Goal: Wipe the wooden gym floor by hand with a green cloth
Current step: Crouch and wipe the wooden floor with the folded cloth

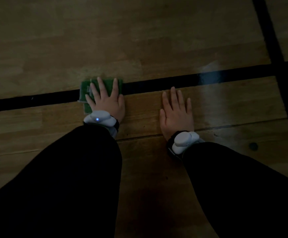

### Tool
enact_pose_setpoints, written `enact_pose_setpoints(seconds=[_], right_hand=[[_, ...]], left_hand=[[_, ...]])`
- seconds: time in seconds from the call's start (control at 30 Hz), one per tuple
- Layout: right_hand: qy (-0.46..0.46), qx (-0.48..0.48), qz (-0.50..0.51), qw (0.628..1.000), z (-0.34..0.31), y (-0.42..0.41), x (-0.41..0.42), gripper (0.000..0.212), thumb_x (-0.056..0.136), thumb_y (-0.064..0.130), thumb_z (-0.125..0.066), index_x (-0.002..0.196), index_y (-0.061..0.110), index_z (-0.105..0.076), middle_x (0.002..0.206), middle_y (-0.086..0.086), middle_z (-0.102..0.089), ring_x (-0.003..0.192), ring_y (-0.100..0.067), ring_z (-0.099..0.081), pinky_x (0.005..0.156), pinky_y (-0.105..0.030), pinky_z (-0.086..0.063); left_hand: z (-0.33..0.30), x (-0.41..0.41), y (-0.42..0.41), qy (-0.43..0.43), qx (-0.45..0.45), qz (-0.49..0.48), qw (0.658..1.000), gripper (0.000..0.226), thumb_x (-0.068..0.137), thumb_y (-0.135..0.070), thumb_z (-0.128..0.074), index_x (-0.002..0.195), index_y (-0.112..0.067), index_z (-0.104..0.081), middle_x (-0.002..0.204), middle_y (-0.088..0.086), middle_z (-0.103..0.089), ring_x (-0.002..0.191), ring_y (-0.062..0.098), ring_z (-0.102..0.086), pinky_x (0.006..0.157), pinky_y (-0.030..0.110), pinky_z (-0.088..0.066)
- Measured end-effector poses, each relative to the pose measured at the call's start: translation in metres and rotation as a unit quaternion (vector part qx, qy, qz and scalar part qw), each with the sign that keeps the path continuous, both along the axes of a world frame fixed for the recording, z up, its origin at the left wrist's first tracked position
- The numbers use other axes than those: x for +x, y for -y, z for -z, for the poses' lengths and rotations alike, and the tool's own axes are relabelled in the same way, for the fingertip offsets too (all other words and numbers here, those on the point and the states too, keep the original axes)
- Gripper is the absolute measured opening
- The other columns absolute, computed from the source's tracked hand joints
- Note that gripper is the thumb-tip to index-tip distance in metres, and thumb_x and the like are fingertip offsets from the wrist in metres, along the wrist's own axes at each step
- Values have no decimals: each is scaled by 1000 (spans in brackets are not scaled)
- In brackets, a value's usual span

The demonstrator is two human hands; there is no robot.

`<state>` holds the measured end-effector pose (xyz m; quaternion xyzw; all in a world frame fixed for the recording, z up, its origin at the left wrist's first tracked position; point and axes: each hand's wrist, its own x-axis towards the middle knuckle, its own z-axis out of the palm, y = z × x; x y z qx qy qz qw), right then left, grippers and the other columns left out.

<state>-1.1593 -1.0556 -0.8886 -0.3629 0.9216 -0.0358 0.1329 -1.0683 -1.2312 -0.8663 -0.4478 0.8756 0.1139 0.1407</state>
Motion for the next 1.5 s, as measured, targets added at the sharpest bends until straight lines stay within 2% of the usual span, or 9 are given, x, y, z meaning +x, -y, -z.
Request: enact_pose_setpoints(seconds=[0.2,0.3,0.4,0.47,0.63,0.83,1.07,1.27,1.5], right_hand=[[7,8,0,1000,-1,1,2,58,99,40,-20,153,23,-6,161,-5,4,148,-23,4,117,-47,2],[5,13,1,1000,-1,2,2,59,97,40,-17,153,23,-7,161,-5,4,148,-23,4,117,-48,2],[9,9,5,1000,-1,2,2,64,92,40,-9,153,21,-10,161,-6,1,148,-23,2,117,-47,1],[12,15,3,1000,-1,2,2,58,98,38,-18,153,20,-9,161,-5,3,148,-22,3,117,-46,2],[9,8,5,1000,-2,2,2,57,100,36,-25,153,23,-9,161,-3,3,148,-20,4,117,-45,2],[12,-4,-3,1000,-3,0,-2,57,100,38,-23,153,22,-9,161,-4,1,148,-22,2,117,-47,0],[1,-8,-4,1000,-1,-1,-1,58,100,38,-23,153,23,-7,161,-4,2,148,-22,2,118,-47,1],[-2,-10,-2,1000,-2,-1,0,58,100,38,-24,153,22,-7,161,-5,2,148,-23,2,118,-47,1],[-8,1,-3,1000,1,0,-2,59,99,38,-24,153,22,-6,161,-5,2,148,-24,2,117,-48,1]], left_hand=[[-7,1,-9,6,27,46,999,54,102,-47,-18,151,-38,2,159,2,17,145,31,17,117,54,4],[0,-8,-45,-18,12,118,993,55,99,-49,-21,150,-40,-3,160,3,10,146,30,12,116,53,4],[8,-7,-89,-55,20,170,984,56,94,-48,-13,149,-40,-12,161,3,2,148,29,5,116,50,2],[10,-3,-95,-68,17,167,984,59,91,-46,-10,149,-40,-16,161,2,-2,148,27,2,116,48,-1],[8,12,-87,-58,-1,187,981,53,99,-42,-28,150,-39,-13,161,0,0,148,25,3,117,45,-1],[1,72,-57,-38,32,109,993,60,91,-49,-12,150,-38,-7,160,-1,6,148,23,9,117,44,4],[-9,158,-3,5,36,-64,997,54,102,-36,-24,152,-31,-3,160,2,13,147,26,13,118,49,4],[-3,131,-19,-10,40,-159,986,55,102,-35,-21,152,-32,1,159,3,16,146,28,15,118,50,6],[4,82,-92,-29,29,33,999,55,99,-44,-16,151,-34,-1,159,5,14,146,30,14,115,49,9]])
